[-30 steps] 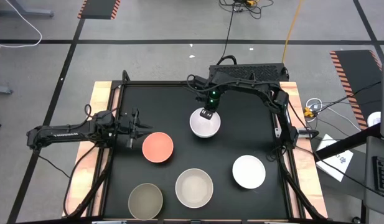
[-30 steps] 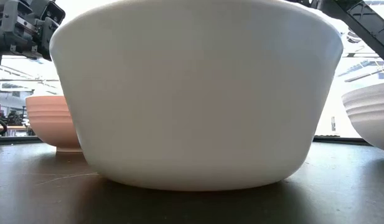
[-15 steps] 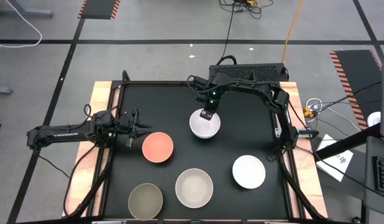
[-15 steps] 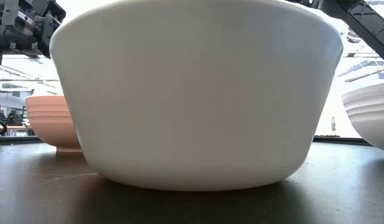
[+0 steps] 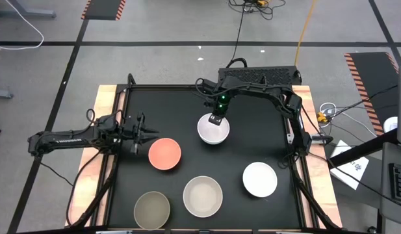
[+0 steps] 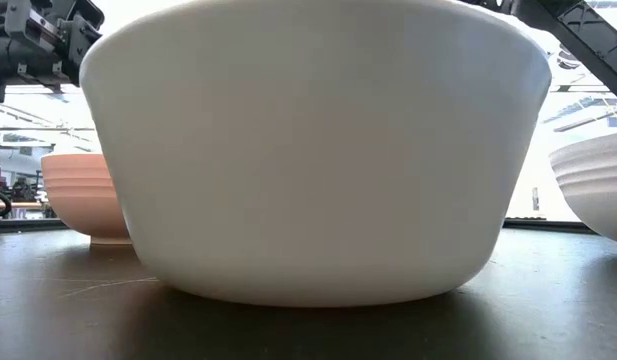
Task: Nest bowls inside each other
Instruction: Stack the white bowl on the light green bowl
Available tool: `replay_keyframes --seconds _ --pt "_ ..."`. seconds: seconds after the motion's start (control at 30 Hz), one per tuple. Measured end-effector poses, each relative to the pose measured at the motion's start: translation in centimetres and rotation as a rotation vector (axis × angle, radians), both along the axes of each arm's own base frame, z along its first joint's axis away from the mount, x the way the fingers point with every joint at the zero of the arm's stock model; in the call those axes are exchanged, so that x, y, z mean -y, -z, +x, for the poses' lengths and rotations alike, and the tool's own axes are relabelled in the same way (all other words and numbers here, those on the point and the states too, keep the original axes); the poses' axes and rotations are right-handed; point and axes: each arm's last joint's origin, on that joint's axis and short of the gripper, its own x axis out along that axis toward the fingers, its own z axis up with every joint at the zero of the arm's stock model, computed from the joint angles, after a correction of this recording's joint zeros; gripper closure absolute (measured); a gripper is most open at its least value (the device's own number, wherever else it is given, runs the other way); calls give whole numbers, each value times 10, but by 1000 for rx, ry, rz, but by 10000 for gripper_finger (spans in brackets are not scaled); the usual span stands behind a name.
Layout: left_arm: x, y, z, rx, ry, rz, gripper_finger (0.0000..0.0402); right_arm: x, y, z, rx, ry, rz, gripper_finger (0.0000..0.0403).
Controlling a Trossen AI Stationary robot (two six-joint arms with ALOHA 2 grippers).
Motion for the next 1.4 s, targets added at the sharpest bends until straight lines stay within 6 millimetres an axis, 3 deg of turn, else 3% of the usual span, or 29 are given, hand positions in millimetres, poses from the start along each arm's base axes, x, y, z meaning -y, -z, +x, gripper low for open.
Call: replay_keyframes --seconds 0.63,1.0,1.17,1.4 --pt "0 0 0 3 0 -24 304 -1 1 0 0 9 21 403" --pt "0 -1 0 18 0 97 304 2 1 1 30 16 37 402" --pt "1 2 0 -10 21 76 304 2 -3 2 60 6 21 367" --pt "1 2 0 -21 24 50 304 -6 -16 1 66 46 24 282"
